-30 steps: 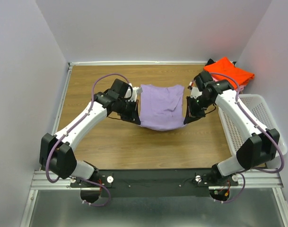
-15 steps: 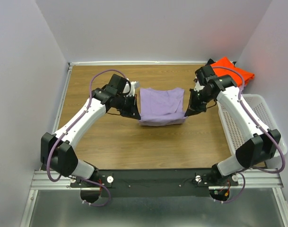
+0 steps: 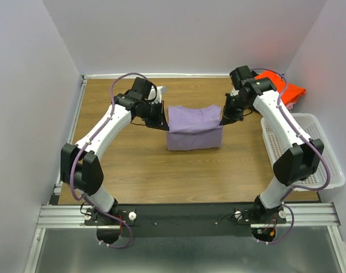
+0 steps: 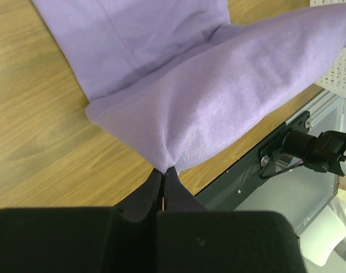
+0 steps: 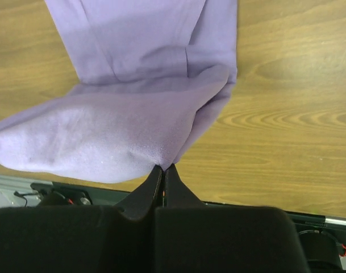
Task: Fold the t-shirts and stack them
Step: Fold the tshirt
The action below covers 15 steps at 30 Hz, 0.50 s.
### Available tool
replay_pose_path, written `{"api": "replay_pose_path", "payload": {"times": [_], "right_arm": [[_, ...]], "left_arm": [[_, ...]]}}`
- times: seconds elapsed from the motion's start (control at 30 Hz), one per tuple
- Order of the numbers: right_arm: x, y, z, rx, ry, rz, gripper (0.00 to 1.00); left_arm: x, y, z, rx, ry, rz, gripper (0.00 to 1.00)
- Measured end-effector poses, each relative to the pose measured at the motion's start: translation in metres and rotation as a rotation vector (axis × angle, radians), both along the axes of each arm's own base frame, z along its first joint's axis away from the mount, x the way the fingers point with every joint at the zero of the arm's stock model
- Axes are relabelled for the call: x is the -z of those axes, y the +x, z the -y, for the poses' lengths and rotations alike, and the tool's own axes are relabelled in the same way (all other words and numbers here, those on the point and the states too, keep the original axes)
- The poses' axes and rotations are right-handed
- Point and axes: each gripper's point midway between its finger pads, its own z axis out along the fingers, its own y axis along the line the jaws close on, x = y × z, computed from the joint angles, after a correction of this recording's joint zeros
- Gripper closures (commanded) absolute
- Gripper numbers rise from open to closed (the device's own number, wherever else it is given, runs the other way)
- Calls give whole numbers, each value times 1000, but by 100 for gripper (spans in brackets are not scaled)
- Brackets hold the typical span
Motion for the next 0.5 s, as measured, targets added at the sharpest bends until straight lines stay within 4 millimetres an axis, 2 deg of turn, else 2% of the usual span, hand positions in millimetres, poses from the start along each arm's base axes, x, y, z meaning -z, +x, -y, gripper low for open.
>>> {"api": "replay_pose_path", "payload": {"times": [0.2,0.5], "right_arm": [[6,24,6,30,-17,-1,99],[17,66,18,56,-32,-1,98]], "left_arm": [[6,23,5,2,6,-4,100],[21,72,10,-5,22,-9,100]]}}
